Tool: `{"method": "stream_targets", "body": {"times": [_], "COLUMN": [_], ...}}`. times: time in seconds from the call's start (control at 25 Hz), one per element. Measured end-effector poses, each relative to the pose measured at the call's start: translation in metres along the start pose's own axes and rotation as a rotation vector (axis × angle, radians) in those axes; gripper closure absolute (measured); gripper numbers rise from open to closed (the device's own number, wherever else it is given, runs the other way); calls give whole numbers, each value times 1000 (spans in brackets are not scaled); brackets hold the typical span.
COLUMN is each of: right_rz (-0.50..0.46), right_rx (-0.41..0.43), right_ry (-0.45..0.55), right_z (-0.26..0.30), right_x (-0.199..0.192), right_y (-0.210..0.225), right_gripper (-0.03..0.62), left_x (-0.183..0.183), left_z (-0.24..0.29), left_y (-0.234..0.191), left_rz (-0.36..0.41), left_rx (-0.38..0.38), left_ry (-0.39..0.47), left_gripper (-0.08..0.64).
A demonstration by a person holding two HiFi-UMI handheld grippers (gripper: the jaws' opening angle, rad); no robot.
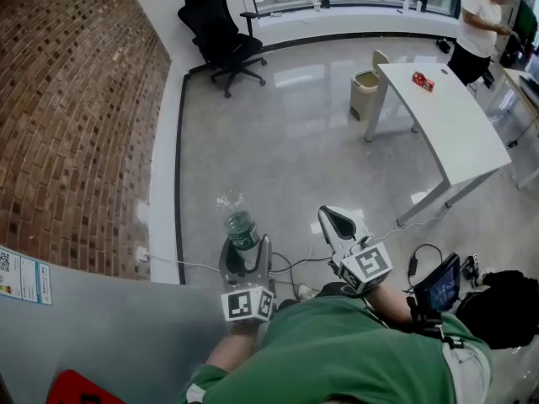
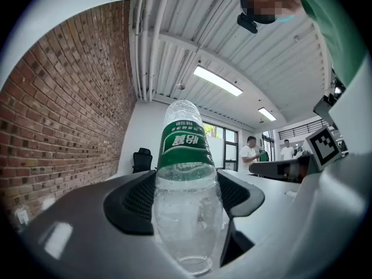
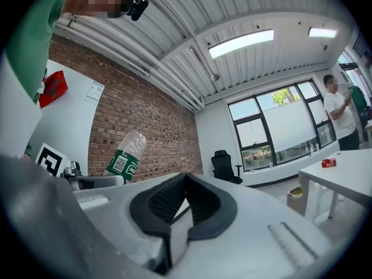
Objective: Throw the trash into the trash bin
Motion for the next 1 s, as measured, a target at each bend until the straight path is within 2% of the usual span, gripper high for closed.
{"method": "stream_targets", "body": {"times": [0.32, 0.52, 0.76, 1.0], "right_rz": [0, -21, -1, 16], "right_rx": [-10, 19, 4, -21], "right_ry": [-47, -21, -27, -19], "right_z": [47, 67, 92, 129], "right_x": [1, 8, -5, -17], "right_y": [-8, -11, 5, 40], "right_gripper": [589, 589, 589, 589], "left_x": [9, 4, 0, -7], "left_z": [18, 28, 58, 115], "left_y": [-34, -37, -46, -55], "left_rz": [-24, -47, -43, -45], "left_rx": [-3, -17, -30, -53], "left_ry": [11, 4, -5, -29], "left_gripper": [225, 225, 225, 225]}}
Point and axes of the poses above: the fingertips, and each gripper's own axes: z forward along the fingers, y to its right, x out of its top, the point moved 2 cm from there along -z, backward along the fingers, and after that the axes turned 9 degrees about -z, right-handed, at the moved point
